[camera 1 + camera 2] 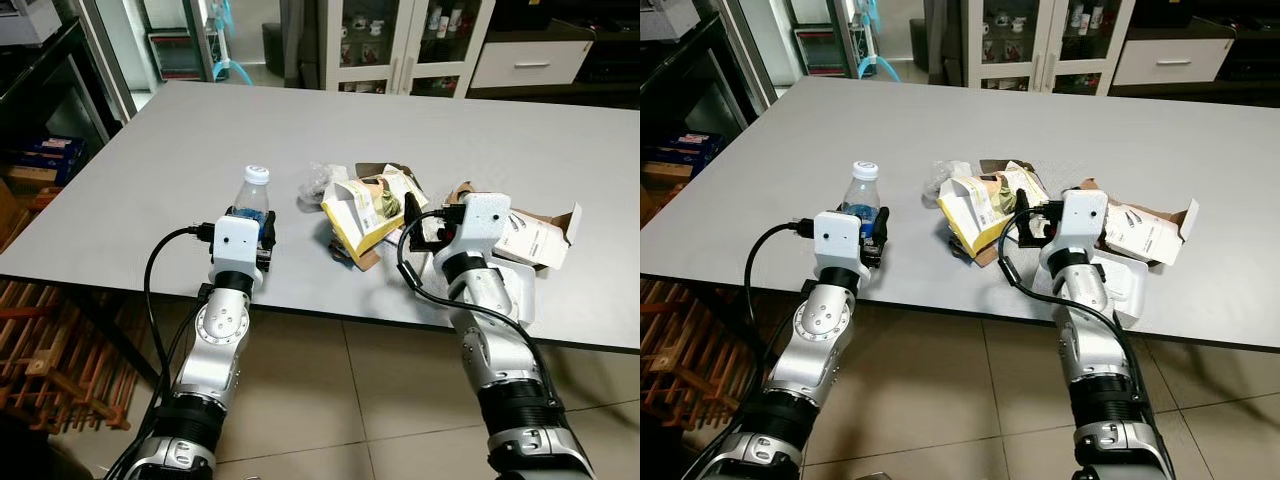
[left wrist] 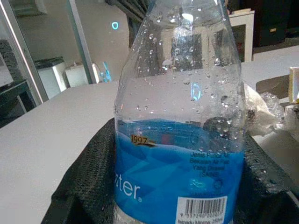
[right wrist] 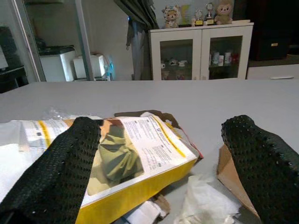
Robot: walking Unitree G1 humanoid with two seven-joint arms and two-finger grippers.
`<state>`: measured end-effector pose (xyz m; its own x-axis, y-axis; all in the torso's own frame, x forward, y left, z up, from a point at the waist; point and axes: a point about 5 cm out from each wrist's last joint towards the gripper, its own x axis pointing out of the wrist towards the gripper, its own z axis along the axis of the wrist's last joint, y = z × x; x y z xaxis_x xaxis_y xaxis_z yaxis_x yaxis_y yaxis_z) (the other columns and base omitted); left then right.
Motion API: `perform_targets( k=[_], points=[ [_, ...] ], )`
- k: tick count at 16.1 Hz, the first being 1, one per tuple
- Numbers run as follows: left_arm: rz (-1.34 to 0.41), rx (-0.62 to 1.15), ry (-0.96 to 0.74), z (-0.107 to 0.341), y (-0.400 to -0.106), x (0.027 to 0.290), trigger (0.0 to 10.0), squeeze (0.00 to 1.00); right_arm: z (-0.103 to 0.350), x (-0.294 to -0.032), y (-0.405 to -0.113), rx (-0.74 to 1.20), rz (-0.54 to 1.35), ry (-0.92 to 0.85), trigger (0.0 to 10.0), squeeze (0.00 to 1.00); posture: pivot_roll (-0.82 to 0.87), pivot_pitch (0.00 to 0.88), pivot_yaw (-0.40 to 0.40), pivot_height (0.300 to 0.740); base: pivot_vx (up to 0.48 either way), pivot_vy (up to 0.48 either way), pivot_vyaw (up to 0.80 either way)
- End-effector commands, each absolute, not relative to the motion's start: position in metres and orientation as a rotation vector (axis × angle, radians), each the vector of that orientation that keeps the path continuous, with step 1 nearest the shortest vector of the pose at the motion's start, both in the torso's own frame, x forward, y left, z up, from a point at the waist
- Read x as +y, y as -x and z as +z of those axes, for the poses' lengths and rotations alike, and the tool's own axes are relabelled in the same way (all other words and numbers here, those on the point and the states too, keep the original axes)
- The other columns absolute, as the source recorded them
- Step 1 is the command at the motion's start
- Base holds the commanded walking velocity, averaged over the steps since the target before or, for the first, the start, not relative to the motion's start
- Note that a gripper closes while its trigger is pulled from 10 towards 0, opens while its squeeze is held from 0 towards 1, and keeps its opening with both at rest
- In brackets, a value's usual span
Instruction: Picking trash to rubbish bin
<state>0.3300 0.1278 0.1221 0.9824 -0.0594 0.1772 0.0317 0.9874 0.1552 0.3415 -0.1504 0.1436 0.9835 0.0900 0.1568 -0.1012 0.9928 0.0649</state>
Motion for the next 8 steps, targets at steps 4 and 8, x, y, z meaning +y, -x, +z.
perform_targets(
  k=[4, 8],
  points=[
    [-0.067, -0.188, -0.153, 0.1218, -0.3290, 0.1242, 10.0, 0.00, 0.1379, -0.1460, -0.3395, -0.142, 0.100, -0.083, 10.0, 0.00, 0.01, 0.000, 0.028, 0.740, 0.000, 0.000, 0.00],
    [-0.072, -0.191, -0.151, 0.1221, -0.3286, 0.1234, 10.0, 0.00, 0.1361, -0.1422, -0.3380, -0.135, 0.111, -0.086, 10.0, 0.00, 0.01, 0.000, 0.027, 0.740, 0.000, 0.000, 0.00]
  ],
)
